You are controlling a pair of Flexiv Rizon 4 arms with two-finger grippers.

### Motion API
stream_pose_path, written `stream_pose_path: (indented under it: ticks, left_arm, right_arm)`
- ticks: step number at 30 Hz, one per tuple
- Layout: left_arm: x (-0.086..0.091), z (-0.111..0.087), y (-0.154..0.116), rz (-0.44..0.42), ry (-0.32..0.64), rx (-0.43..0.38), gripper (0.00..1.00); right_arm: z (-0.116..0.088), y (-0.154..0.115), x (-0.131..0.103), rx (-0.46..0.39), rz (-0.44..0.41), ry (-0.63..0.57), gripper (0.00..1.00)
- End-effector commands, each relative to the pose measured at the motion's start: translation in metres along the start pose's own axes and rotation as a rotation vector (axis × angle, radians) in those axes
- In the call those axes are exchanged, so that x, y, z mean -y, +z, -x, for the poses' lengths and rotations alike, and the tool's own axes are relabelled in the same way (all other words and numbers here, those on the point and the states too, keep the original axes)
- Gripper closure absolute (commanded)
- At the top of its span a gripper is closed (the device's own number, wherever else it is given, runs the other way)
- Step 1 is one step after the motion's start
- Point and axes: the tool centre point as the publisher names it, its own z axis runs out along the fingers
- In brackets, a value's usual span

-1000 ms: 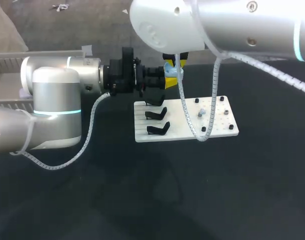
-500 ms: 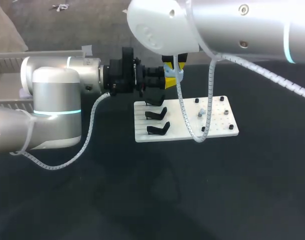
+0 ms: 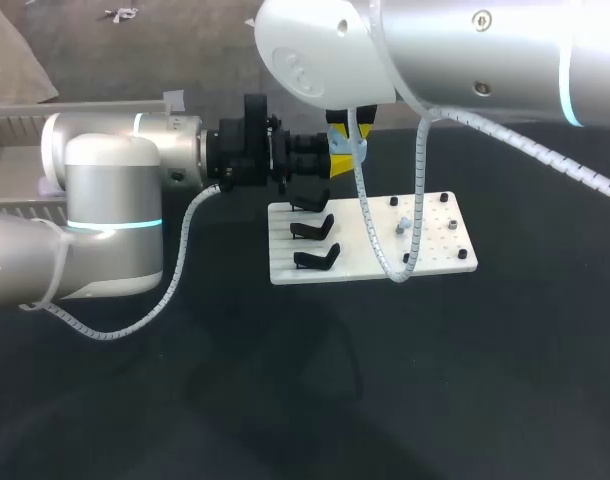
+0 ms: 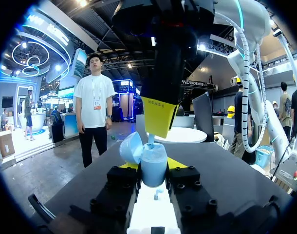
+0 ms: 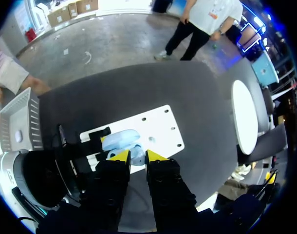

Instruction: Pick up each earbud case from the left stands, insert the matching earbuds, close the lid, and place the case in the box.

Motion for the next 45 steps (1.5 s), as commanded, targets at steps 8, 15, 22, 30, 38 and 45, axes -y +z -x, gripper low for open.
stream_pose_path:
  ticks: [8, 15, 22, 30, 38, 45]
  left_arm:
    - [0.000, -0.001, 0.001, 0.003, 0.003, 0.004, 1.00]
    - [0.000, -0.001, 0.001, 0.003, 0.003, 0.004, 1.00]
    - [0.000, -0.001, 0.001, 0.003, 0.003, 0.004, 1.00]
    - [0.000, -0.001, 0.001, 0.003, 0.003, 0.004, 1.00]
    - [0.000, -0.001, 0.001, 0.003, 0.003, 0.004, 1.00]
    - [0.000, -0.001, 0.001, 0.003, 0.003, 0.004, 1.00]
  right_arm:
    - [0.002, 0.003, -0.002, -0.013, -0.004, 0.003, 1.00]
    - [0.003, 0.006, -0.002, -0.016, -0.005, 0.009, 1.00]
    - [0.003, 0.006, -0.002, -0.019, -0.007, 0.006, 1.00]
    - [0.003, 0.009, -0.002, -0.027, -0.007, 0.008, 1.00]
    - [0.003, 0.011, -0.003, -0.032, -0.008, 0.007, 1.00]
    - [0.002, 0.013, -0.003, -0.036, -0.010, 0.004, 1.00]
